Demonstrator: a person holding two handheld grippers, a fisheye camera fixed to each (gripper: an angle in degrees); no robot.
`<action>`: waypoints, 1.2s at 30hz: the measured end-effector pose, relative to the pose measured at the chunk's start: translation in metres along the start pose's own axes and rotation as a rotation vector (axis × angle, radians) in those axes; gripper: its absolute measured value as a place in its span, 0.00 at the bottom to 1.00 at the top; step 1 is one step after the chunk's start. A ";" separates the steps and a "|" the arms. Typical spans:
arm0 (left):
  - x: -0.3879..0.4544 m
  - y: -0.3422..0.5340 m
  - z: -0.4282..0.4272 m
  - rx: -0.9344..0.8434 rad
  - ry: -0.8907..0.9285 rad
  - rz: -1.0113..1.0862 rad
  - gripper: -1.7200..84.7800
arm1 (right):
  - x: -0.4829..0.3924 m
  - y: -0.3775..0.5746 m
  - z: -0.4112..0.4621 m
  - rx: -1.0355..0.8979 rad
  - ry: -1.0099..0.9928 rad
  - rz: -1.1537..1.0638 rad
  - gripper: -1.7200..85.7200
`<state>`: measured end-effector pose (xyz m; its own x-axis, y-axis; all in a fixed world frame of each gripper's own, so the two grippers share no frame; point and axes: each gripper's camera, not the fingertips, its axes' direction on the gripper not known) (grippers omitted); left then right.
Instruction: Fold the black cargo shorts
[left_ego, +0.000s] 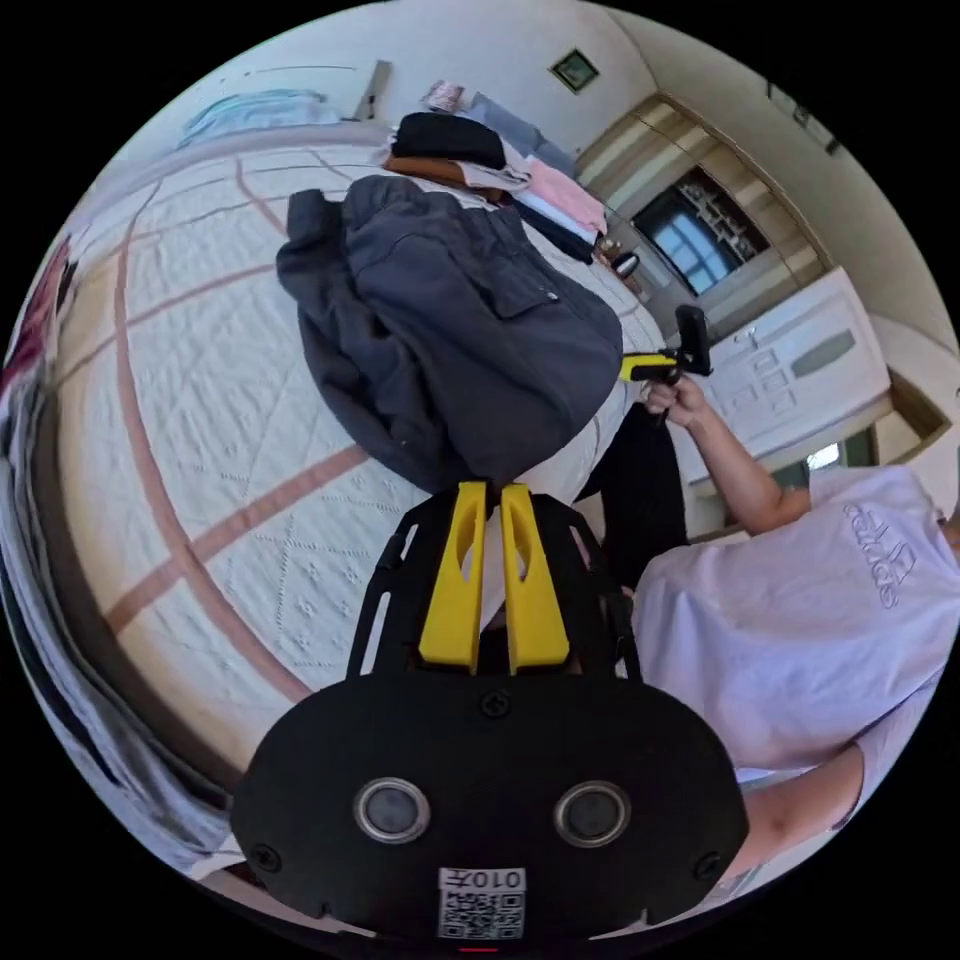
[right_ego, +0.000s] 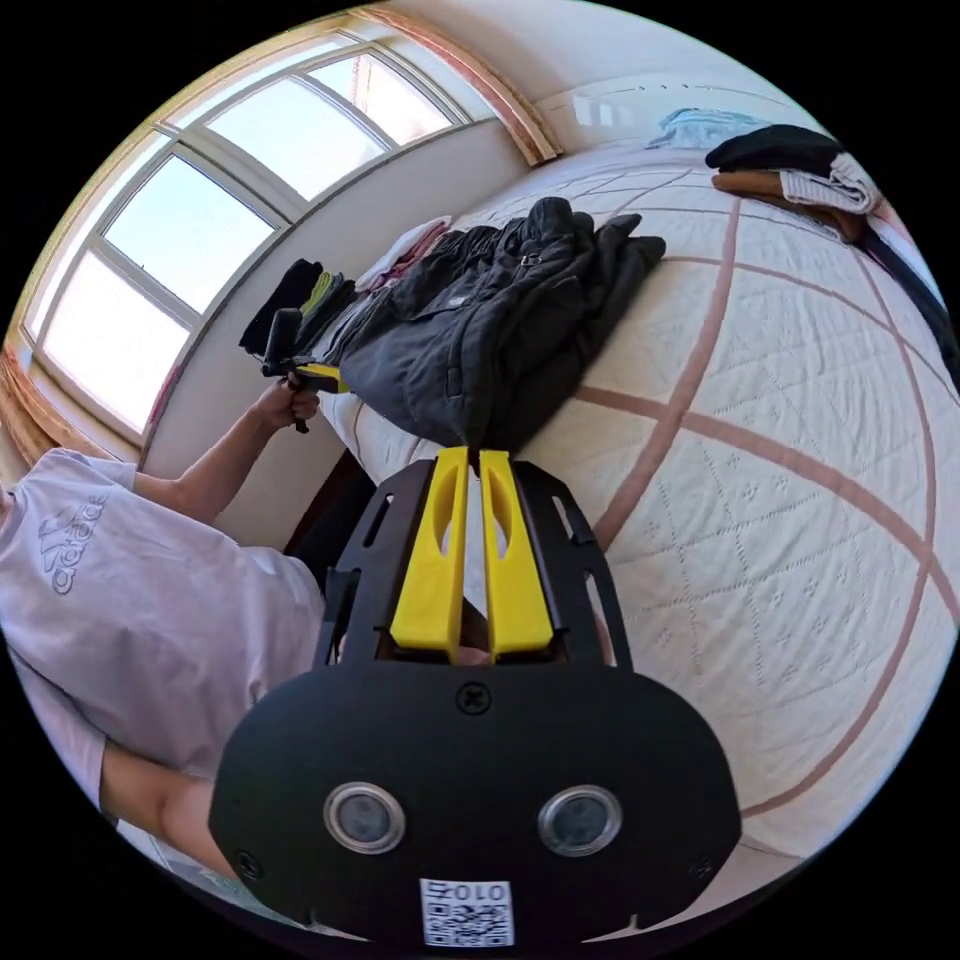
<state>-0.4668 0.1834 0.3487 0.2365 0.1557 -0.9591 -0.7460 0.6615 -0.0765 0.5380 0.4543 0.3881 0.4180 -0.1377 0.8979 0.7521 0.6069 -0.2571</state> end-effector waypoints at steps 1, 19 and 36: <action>0.006 0.004 -0.008 0.036 -0.019 0.016 0.03 | -0.006 0.001 -0.007 -0.020 0.042 -0.021 0.07; 0.042 -0.078 0.001 -0.121 -0.307 0.055 0.03 | 0.015 -0.198 0.044 -0.148 0.265 0.051 0.10; 0.064 -0.053 0.013 -0.070 -0.303 -0.022 0.02 | 0.056 -0.145 0.026 0.031 0.247 0.165 0.06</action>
<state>-0.4042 0.1676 0.2947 0.4201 0.3605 -0.8328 -0.7770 0.6170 -0.1249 0.4389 0.3786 0.4854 0.6477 -0.2190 0.7298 0.6492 0.6600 -0.3781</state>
